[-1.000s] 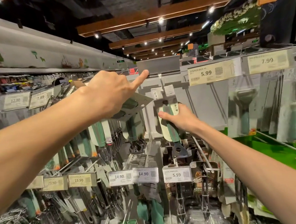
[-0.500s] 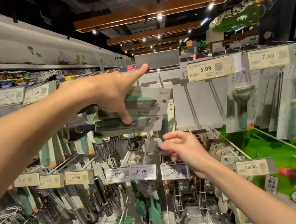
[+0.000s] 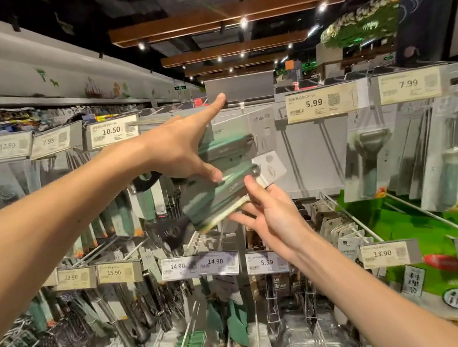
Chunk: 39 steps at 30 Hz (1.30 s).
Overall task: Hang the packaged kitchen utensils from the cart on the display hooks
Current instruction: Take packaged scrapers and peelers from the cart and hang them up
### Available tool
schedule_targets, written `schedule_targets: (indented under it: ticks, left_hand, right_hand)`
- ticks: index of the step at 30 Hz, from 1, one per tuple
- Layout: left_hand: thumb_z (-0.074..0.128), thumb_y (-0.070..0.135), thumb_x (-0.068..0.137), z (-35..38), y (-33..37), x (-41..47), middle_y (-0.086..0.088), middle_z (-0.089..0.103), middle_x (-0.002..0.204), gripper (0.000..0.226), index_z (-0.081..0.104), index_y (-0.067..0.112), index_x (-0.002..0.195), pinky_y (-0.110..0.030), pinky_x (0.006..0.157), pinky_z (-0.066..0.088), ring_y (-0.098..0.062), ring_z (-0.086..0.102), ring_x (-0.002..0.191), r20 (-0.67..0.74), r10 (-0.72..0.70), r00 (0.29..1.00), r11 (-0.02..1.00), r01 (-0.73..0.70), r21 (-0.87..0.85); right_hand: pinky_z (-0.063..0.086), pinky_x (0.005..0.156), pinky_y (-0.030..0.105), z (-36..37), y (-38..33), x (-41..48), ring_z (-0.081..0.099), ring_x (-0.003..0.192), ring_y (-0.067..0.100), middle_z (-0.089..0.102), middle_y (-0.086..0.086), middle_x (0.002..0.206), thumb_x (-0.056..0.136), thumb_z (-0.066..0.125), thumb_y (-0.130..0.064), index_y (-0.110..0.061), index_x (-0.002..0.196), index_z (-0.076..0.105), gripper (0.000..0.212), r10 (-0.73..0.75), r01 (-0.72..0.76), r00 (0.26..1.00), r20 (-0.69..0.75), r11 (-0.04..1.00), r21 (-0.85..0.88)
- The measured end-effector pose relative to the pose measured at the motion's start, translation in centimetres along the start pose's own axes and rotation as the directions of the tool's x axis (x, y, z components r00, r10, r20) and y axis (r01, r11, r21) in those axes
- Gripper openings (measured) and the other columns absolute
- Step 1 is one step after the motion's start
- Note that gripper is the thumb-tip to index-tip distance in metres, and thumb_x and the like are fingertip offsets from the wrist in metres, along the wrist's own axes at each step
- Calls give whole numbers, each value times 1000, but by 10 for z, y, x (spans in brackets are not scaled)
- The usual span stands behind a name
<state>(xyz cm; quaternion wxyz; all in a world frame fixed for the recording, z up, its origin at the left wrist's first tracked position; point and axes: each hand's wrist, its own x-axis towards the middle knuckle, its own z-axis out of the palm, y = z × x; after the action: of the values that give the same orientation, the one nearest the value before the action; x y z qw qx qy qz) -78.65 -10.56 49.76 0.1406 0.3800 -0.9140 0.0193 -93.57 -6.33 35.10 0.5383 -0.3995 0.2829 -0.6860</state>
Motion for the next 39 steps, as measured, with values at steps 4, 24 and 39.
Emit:
schedule_targets:
  ticks: [4, 24, 39]
  left_hand:
    - [82, 29, 78, -3, 2, -4, 10, 49, 95, 123, -13, 38, 155, -22, 58, 33, -12, 42, 68, -37, 12, 999, 987, -6, 158]
    - [57, -9, 87, -19, -10, -3, -3, 53, 72, 117, -35, 33, 147, -28, 50, 52, -14, 54, 56, -14, 56, 998, 627, -24, 779]
    - [78, 46, 70, -31, -8, 5, -12, 57, 109, 134, -34, 41, 144, -32, 80, 40, -12, 46, 72, 220, -114, 969, 890, 1, 456]
  right_hand:
    - [58, 78, 35, -10, -4, -2, 72, 94, 12, 75, 3, 102, 99, 54, -16, -15, 112, 59, 14, -94, 66, 989, -114, 972, -227]
    - [55, 89, 47, -7, -40, 31, 68, 96, 15, 70, -7, 101, 96, 59, -28, -32, 98, 54, 7, -443, 268, 894, -59, 638, -722]
    - [50, 64, 19, -13, -68, 34, 65, 78, 0, 67, -15, 94, 97, 56, -27, -27, 105, 56, 8, -386, 229, 922, -18, 583, -780]
